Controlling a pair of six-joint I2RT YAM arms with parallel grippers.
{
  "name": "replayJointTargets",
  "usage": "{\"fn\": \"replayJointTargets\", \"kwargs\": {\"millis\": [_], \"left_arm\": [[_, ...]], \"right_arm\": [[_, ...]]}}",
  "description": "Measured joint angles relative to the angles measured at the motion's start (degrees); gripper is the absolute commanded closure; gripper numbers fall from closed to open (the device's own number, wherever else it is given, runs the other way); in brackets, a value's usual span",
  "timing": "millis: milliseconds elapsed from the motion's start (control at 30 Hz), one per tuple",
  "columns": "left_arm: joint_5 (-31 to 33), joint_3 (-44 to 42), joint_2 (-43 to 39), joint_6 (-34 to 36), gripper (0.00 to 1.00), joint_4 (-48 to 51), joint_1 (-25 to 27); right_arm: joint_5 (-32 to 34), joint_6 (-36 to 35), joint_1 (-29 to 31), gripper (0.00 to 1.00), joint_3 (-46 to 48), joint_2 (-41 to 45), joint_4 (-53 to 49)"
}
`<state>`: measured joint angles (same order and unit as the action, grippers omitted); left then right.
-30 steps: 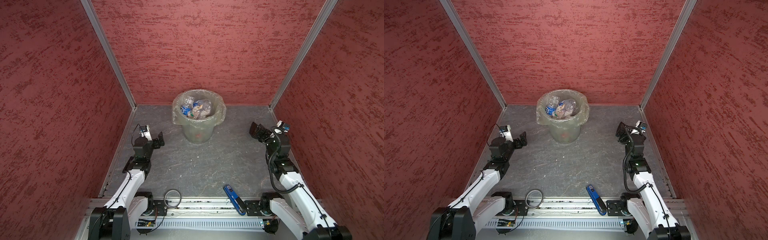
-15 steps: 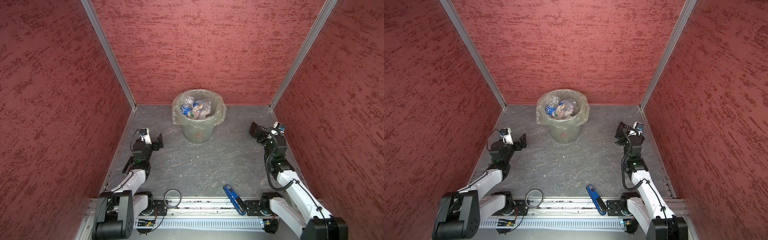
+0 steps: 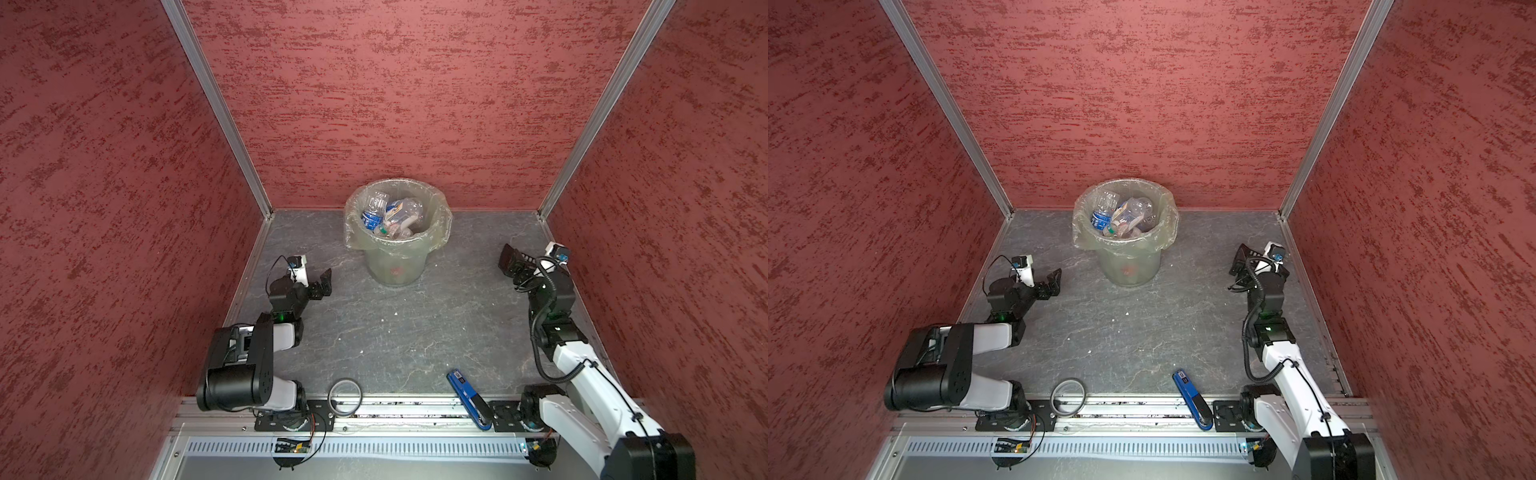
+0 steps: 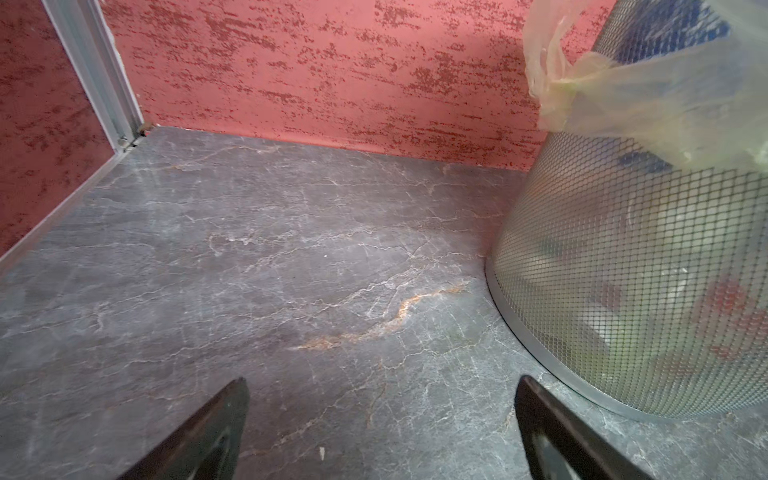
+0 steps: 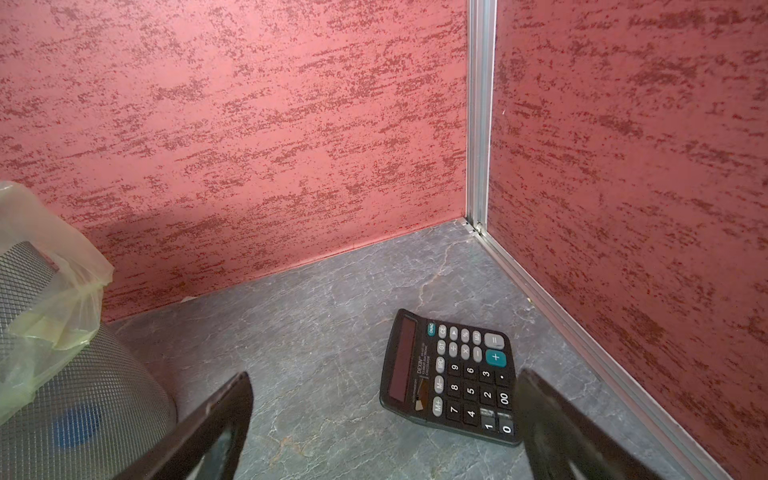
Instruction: Throw the plastic bottles in the bin
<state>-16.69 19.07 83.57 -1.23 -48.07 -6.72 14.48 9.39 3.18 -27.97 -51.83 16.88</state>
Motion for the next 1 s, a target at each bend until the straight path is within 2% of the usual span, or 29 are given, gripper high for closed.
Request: {"fn": "replayJointTargets", "kwargs": {"millis": [333,667,1000], "left_arm": [[1.7,2.6,3.4,1.6,0.0,-0.5,2.3],[4.2,2.6,4.1,1.7,0.0,-1.3,2.3],[5.2,2.6,4.1,1.7,0.01,-1.7,2.6]], "right_arm": [[-0.3,-4.6,0.0,0.01,0.4,-7.6,6.3],[1.1,-10.6,0.0,0.01,3.3,-16.8,16.8],[1.3,-11.1,0.0,0.02,5.0,-25.4,26.3]]}}
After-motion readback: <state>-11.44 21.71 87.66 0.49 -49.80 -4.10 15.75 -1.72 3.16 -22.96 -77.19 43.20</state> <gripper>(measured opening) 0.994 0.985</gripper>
